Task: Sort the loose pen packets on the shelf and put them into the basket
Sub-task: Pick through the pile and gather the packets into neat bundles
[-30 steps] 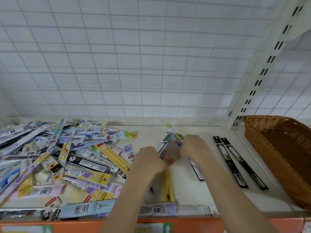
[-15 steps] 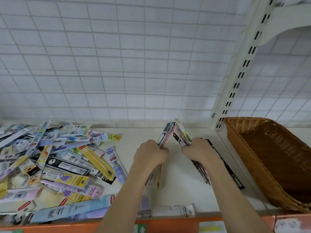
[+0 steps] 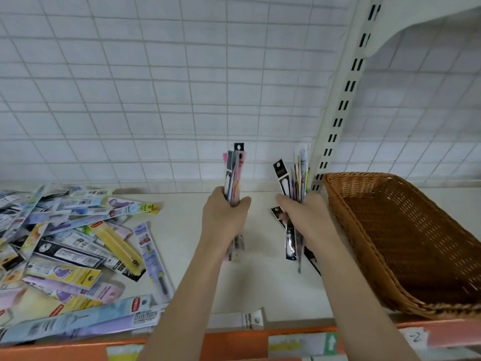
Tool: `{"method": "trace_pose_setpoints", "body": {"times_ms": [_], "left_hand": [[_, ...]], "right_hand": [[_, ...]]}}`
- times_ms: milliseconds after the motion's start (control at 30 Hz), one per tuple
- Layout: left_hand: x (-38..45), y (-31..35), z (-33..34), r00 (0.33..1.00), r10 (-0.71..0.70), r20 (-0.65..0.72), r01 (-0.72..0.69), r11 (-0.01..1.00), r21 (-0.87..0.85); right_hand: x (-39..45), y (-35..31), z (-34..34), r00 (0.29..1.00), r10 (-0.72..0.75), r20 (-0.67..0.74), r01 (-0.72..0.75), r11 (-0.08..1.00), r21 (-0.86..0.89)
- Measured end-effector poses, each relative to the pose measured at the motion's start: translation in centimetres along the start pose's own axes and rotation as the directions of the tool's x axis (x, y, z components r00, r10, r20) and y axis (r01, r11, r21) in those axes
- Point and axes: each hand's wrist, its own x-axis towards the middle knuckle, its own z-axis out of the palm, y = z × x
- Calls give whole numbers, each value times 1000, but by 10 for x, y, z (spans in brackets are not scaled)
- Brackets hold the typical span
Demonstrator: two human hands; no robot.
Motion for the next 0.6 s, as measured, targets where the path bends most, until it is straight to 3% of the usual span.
{"method": "trace_pose_setpoints", "body": {"times_ms": [233, 333, 467, 600], "left_hand": [[-4, -13, 1, 998, -26, -61, 24, 999, -34], [-5, -15, 4, 996, -22, -91, 20, 1000, -15], [-5, -12, 8, 993, -12, -116, 16, 999, 35], [-2, -10, 13, 990, -135, 44, 130, 986, 106]], "right_hand": [[-3, 12, 21, 964, -234, -128, 232, 972, -32], [-5, 24, 22, 967, -234, -99, 233, 972, -23], [-2, 26, 21, 984, -179, -8, 176, 975, -138], [3, 20, 10, 985, -172, -32, 162, 966, -202]]}}
